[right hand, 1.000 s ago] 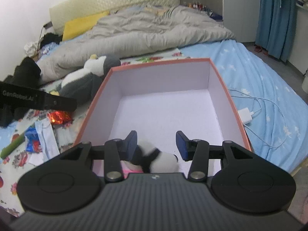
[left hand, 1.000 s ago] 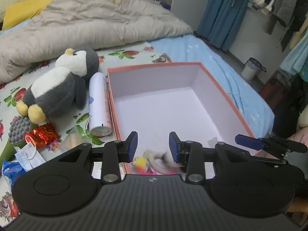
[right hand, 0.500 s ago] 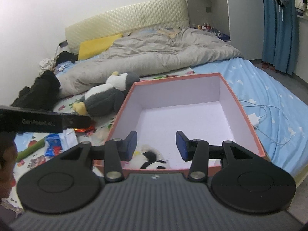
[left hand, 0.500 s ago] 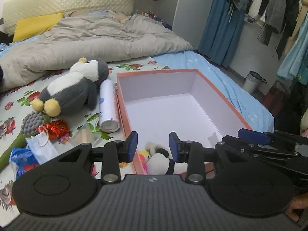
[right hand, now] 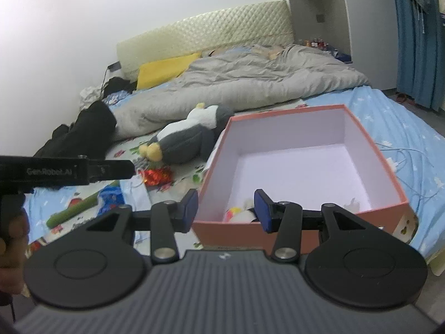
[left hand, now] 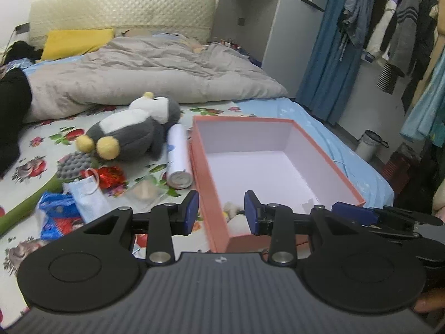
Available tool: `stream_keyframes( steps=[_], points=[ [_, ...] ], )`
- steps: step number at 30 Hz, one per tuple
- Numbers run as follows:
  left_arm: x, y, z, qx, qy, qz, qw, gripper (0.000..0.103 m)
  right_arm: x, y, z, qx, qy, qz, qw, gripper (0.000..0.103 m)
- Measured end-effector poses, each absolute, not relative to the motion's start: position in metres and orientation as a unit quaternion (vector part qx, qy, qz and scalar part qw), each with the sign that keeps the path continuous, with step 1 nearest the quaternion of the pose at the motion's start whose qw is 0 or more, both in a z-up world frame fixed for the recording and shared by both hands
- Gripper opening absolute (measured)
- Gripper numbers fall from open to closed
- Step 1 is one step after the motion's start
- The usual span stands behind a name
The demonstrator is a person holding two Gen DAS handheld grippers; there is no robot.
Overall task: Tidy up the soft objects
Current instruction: 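Move both empty grippers back toward the items on the bed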
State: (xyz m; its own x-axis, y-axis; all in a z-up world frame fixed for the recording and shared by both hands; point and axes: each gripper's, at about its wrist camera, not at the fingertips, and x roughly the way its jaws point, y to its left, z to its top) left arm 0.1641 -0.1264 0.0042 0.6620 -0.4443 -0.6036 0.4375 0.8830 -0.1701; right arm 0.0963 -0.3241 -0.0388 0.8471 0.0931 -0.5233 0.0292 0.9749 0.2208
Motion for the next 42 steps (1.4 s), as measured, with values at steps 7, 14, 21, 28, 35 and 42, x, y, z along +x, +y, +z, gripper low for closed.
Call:
stream_keyframes(
  steps=[7, 14, 21, 28, 35, 42],
  points=[
    [0.148, -0.087, -0.001, -0.027, 0.331, -0.211, 0.919, 0.041, 0.092, -0.299, -0.043, 0.110, 0.279, 0.037, 0.953, 0.048],
    [0.123, -0.059, -0.012, -0.023, 0.317, -0.173, 0.932, 0.042, 0.084, -0.273, -0.053, 0.104, 0.287, 0.057, 0.951, 0.048],
    [0.100, -0.031, -0.028, -0.038, 0.334, -0.147, 0.930, 0.043, 0.077, -0.248, -0.059, 0.092, 0.298, 0.090, 0.946, 0.048],
    [0.099, 0.000, -0.043, -0.060, 0.340, -0.110, 0.932, 0.048, 0.075, -0.227, -0.069, 0.081, 0.313, 0.108, 0.940, 0.048],
    [0.129, 0.027, -0.071, -0.080, 0.359, -0.076, 0.927, 0.052, 0.094, -0.205, -0.084, 0.063, 0.334, 0.127, 0.932, 0.048],
    [0.166, 0.048, -0.105, -0.101, 0.371, -0.051, 0.922, 0.053, 0.131, -0.183, -0.109, 0.048, 0.356, 0.150, 0.921, 0.048]
  ],
)
